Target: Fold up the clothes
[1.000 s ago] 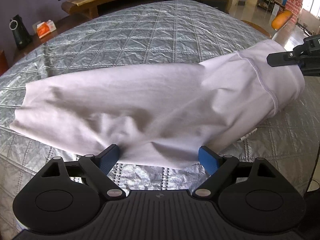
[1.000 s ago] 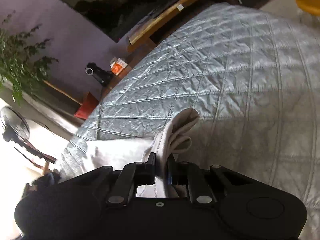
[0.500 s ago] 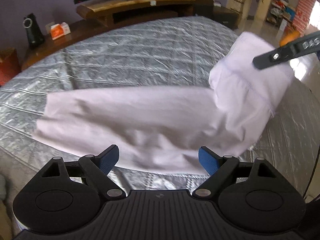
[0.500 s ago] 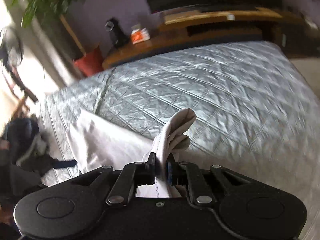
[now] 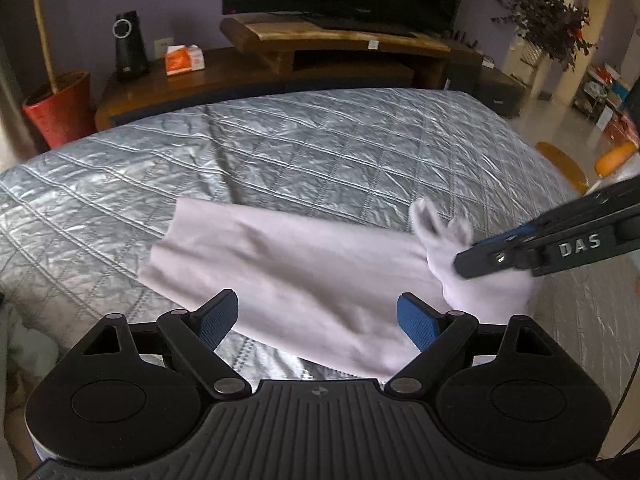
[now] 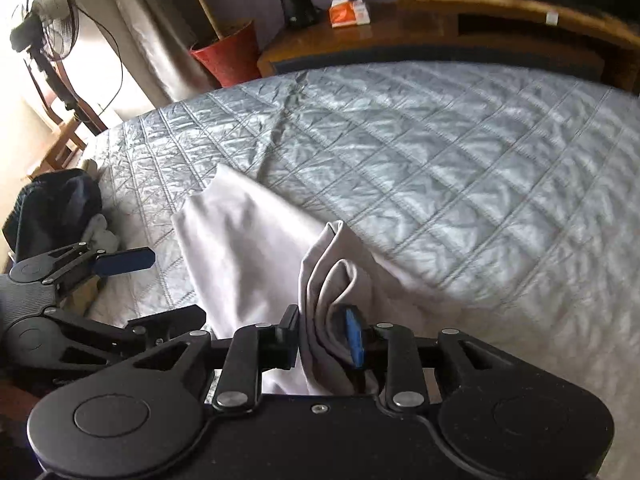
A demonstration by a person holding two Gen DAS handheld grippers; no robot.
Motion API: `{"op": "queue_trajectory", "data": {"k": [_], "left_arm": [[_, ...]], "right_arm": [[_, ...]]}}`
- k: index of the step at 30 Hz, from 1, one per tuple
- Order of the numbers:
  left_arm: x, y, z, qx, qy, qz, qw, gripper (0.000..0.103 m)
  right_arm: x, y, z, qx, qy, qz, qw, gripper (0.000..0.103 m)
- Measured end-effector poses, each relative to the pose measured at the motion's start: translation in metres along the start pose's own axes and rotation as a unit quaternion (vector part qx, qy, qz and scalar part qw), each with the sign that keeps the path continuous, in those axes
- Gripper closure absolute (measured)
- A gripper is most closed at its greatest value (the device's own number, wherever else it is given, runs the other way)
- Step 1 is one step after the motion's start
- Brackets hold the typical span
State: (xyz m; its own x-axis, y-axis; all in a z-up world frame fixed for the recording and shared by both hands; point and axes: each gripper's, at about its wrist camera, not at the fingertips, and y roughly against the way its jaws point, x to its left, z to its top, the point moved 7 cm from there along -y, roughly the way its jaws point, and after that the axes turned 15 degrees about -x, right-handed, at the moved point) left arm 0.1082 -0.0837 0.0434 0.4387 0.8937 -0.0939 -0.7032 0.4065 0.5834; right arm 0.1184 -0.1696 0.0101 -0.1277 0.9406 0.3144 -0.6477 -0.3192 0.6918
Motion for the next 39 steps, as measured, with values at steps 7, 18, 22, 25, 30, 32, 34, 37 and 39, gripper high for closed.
{"op": "queue_trajectory", "data": {"k": [7, 18, 22, 25, 30, 32, 34, 37, 39], "left_arm": [[0.012, 0.001, 0.003, 0.001, 0.004, 0.012, 0.9999, 0.013], [0.03, -0.003, -0.005, 0.015, -0.006, 0.04, 0.9991, 0.013], [0.029, -0.004, -0.005, 0.015, -0.009, 0.038, 0.9991, 0.013], [0.027, -0.005, -0.006, 0.016, -0.015, 0.037, 0.9991, 0.013], [0.031, -0.005, -0.006, 0.016, -0.013, 0.042, 0.9989, 0.013], [0.033, -0.006, -0.005, 0.016, -0.009, 0.044, 0.9988, 0.013], [0.033, -0.006, -0.005, 0.017, -0.008, 0.045, 0.9988, 0.013], [0.031, -0.006, -0.006, 0.018, -0.013, 0.041, 0.9989, 0.013], [0.029, -0.007, -0.006, 0.019, -0.015, 0.04, 0.9989, 0.013]], "right_arm": [[-0.024, 0.031, 0.02, -0.118, -0.172, 0.063, 0.976, 0.056], [0.013, 0.031, -0.036, -0.074, 0.157, 0.014, 0.985, 0.041], [0.018, 0.023, -0.035, -0.097, 0.13, 0.035, 0.986, 0.041], [0.018, -0.004, -0.046, -0.057, 0.149, 0.019, 0.987, 0.041], [0.017, -0.024, -0.052, -0.028, 0.165, 0.005, 0.986, 0.039], [0.018, -0.013, -0.042, -0.05, 0.153, 0.026, 0.987, 0.039], [0.015, 0.0, -0.028, -0.082, 0.142, 0.044, 0.986, 0.038], [0.005, -0.007, -0.01, -0.085, 0.17, 0.023, 0.981, 0.037], [0.002, -0.022, -0.007, -0.05, 0.197, 0.033, 0.979, 0.036]]}}
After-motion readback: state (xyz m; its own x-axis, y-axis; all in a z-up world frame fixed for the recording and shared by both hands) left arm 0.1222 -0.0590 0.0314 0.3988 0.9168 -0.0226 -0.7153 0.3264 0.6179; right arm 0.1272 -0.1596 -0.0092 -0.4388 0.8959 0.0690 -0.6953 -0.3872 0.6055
